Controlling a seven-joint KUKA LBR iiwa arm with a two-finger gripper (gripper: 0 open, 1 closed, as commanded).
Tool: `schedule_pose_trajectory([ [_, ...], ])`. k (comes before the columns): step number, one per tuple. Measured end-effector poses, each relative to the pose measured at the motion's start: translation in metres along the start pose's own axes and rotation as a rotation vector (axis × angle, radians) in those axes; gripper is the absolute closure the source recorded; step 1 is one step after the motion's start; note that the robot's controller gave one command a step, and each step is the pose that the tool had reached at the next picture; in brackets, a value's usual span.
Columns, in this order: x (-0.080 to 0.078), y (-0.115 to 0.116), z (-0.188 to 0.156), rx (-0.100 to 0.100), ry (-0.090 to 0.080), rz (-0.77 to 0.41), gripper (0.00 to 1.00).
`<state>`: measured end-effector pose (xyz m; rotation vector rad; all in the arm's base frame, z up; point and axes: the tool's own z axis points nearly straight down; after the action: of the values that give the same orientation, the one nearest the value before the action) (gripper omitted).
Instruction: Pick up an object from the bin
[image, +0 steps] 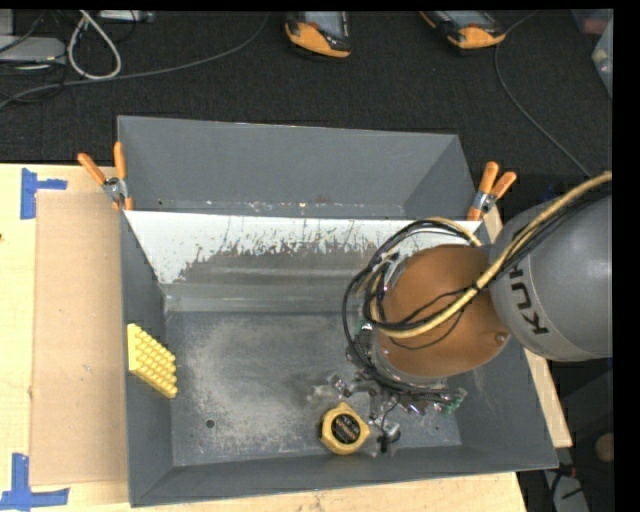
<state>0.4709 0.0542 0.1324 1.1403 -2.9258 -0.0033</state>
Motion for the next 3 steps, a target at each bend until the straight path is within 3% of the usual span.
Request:
schedule_pose_trajectory([
  [1,0.008,-0.014,0.038,0.003,-0.004,0.225,0.00],
  [2,0.007,-0.026,0.061,0.005,-0.011,-0.291,1.00],
  [3,0.007,-0.026,0.062,0.004,-0.010,-0.289,1.00],
])
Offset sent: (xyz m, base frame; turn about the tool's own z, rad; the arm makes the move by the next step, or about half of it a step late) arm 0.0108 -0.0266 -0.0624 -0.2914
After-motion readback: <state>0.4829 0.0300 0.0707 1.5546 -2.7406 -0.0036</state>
